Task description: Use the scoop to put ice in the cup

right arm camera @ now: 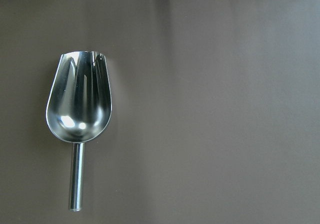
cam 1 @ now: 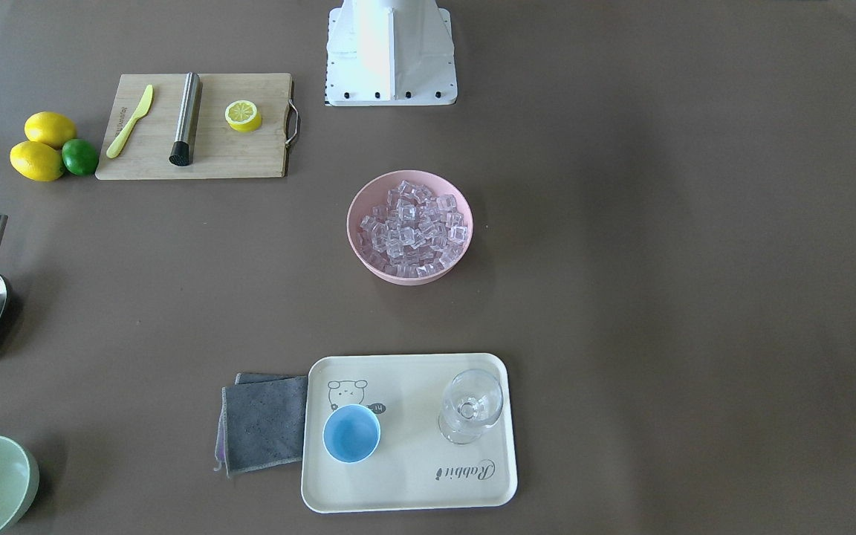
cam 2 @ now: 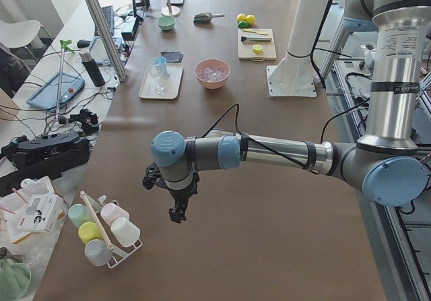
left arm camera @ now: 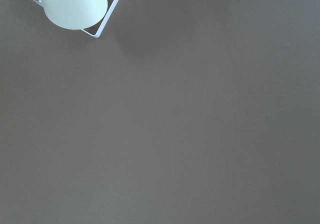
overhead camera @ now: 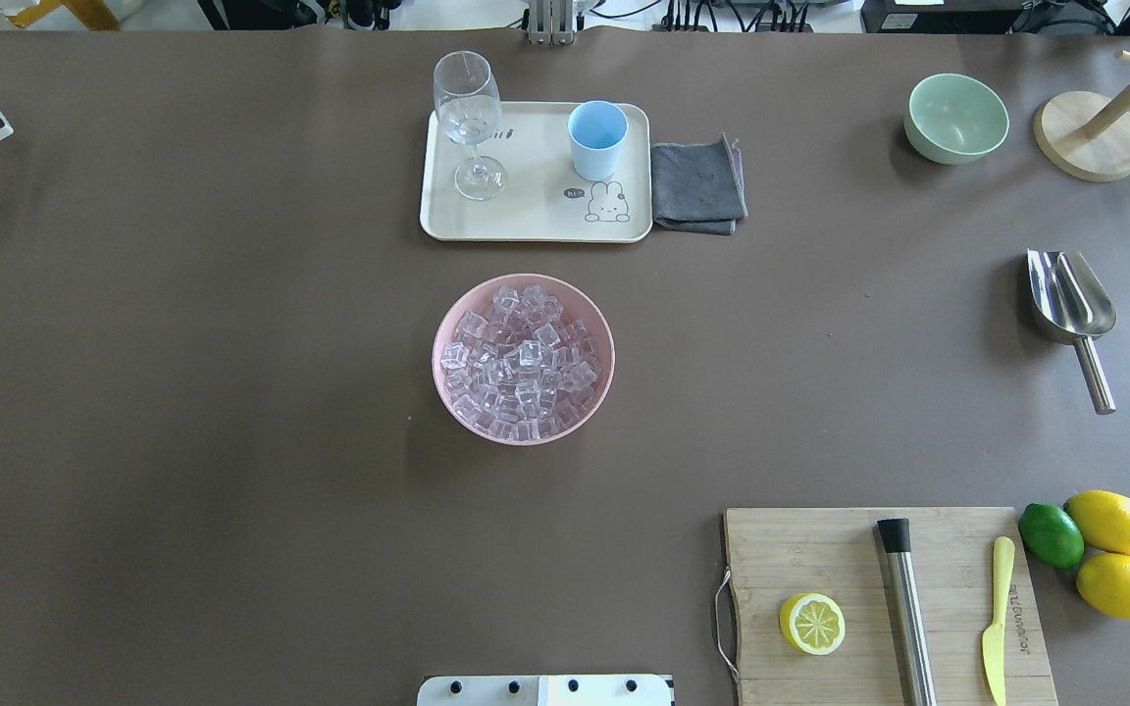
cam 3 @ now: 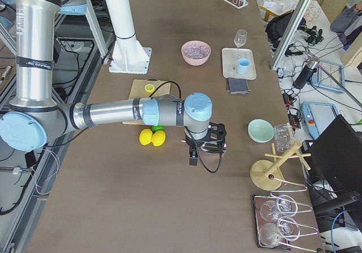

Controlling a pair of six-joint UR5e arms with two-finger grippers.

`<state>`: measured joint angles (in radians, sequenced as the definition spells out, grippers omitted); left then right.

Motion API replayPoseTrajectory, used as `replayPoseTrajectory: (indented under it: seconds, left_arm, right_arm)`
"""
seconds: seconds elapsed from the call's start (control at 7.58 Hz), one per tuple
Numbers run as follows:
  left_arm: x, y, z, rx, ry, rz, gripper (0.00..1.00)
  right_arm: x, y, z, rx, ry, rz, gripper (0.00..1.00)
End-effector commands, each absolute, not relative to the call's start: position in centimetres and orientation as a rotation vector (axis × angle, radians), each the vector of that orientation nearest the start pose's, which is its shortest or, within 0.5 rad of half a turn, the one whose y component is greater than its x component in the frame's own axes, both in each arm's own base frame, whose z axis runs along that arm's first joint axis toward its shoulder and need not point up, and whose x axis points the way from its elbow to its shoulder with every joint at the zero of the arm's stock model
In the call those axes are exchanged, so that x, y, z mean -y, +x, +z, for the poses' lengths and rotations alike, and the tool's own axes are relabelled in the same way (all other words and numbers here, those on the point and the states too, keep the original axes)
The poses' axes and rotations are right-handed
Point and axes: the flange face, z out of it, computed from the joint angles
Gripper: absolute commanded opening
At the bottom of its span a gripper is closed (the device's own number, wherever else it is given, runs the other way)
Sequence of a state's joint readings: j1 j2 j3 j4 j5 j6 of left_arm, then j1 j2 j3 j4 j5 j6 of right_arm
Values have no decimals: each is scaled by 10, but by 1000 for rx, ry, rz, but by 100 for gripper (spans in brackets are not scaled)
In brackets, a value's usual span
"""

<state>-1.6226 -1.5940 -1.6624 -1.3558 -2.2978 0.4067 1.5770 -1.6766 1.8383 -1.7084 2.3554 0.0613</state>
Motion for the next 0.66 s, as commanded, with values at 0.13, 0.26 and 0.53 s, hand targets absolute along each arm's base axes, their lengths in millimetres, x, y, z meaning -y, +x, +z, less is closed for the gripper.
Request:
replayPoseTrajectory:
  seconds: [0.13, 0.26, 0.53]
  left_arm:
    - [487, -92, 618, -731, 94, 314, 100]
    - [486, -92, 617, -730, 97, 315, 99]
    - [496, -83, 598, -783, 163, 344, 99]
  right_arm:
    - [451, 30, 552, 802, -30, 129, 100]
    - [454, 4, 538, 802, -35, 164, 100]
    - [457, -42, 531, 812, 9, 221, 100]
